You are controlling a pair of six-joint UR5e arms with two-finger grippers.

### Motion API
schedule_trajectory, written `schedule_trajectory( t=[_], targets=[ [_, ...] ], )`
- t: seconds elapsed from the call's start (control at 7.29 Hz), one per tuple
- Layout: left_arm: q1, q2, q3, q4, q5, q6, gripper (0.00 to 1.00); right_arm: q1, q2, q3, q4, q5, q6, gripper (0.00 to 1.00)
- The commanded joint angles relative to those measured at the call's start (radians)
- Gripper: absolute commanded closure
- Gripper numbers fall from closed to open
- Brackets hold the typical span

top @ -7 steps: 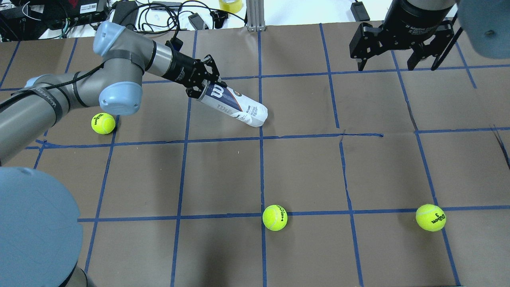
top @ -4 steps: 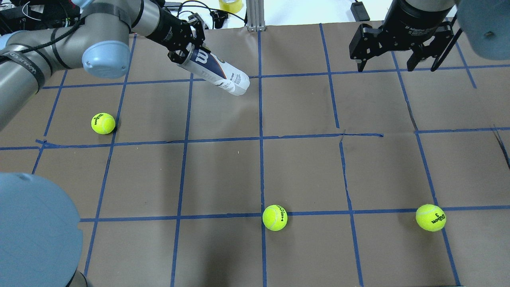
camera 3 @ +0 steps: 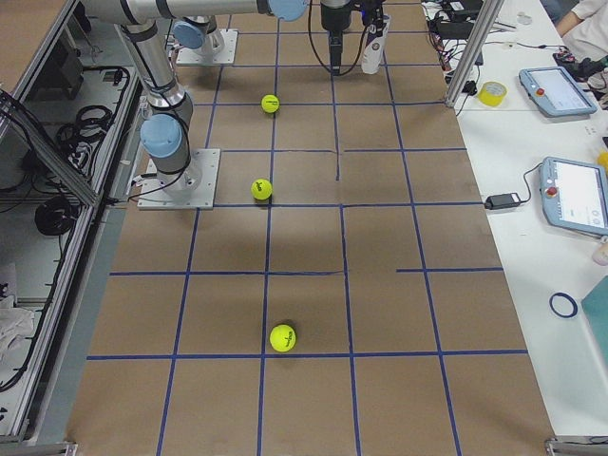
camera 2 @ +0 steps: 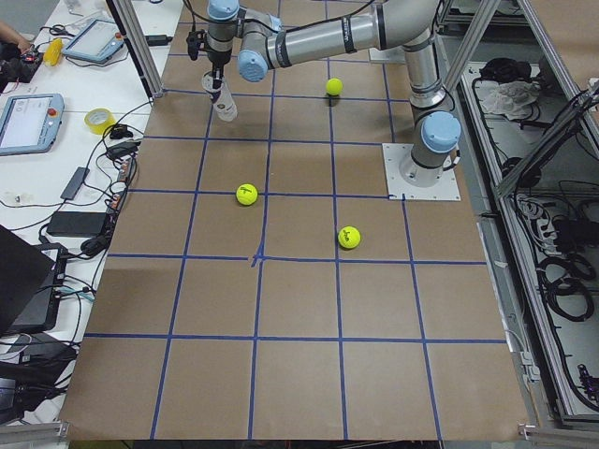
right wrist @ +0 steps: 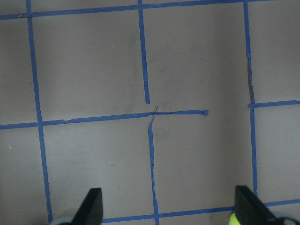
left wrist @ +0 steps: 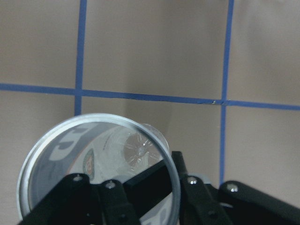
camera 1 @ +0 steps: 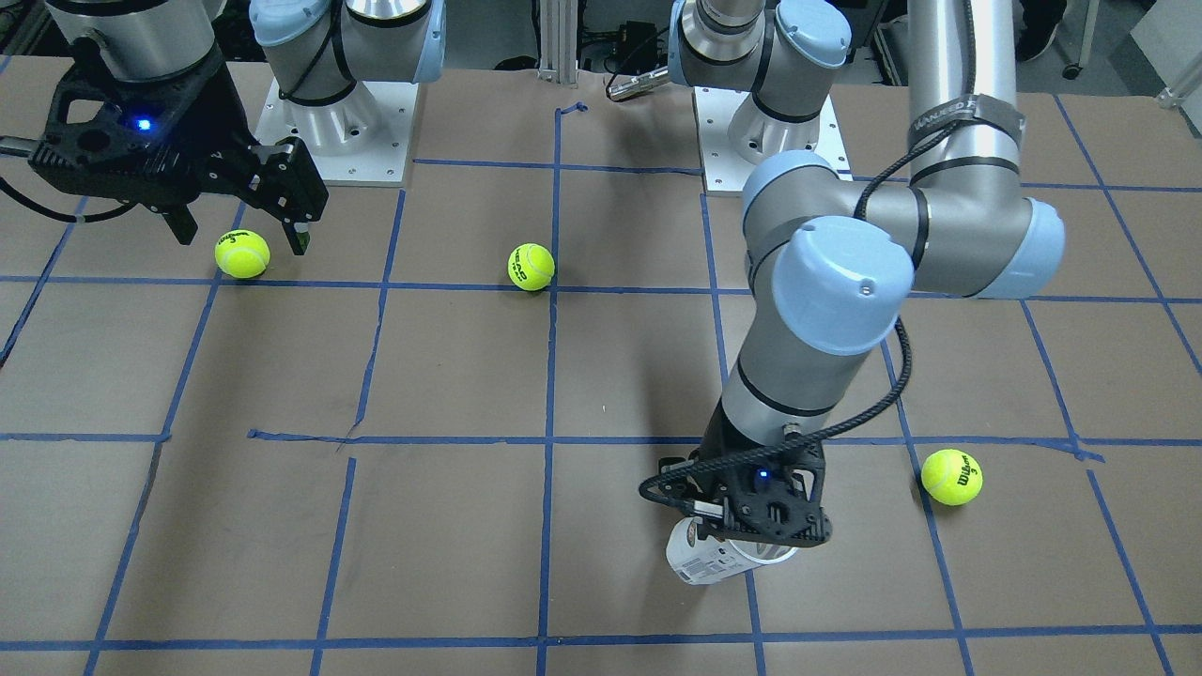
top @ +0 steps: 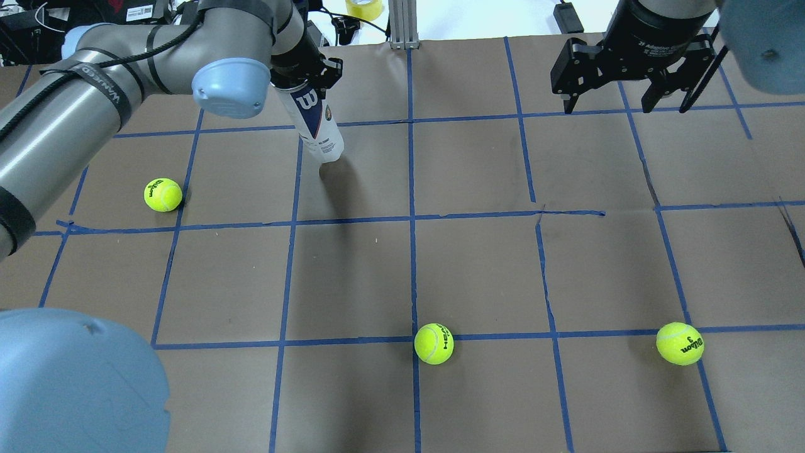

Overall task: Lift up tennis ball bucket
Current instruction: 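Lift the can with the left gripper and rotate it upright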

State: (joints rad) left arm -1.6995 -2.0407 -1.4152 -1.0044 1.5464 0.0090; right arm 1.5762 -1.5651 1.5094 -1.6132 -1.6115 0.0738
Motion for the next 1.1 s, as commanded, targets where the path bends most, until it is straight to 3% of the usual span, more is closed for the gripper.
schedule_trajectory(
  t=[0.0, 0.27, 0.55, 0.96],
  targets=[
    [-0.051, 0.005, -0.016, -0.041, 0.044, 0.043, 1.00, 0.001, 0.000, 0.000, -0.002, 0.001, 0.000, 0.00],
    [-0.055, 0.008, -0.028, -0.036, 0.044, 0.043, 0.88, -0.001, 0.000, 0.000, -0.004, 0.001, 0.001, 0.00],
    [-0.058, 0.008, -0.028, -0.033, 0.044, 0.043, 0.02, 0.001, 0.000, 0.000, -0.004, 0.001, 0.001, 0.00],
    [-0.068, 0.057, -0.010, -0.103, 0.043, 0.034, 0.00, 0.001, 0.000, 0.002, -0.004, 0.001, 0.000, 0.00]
  ],
)
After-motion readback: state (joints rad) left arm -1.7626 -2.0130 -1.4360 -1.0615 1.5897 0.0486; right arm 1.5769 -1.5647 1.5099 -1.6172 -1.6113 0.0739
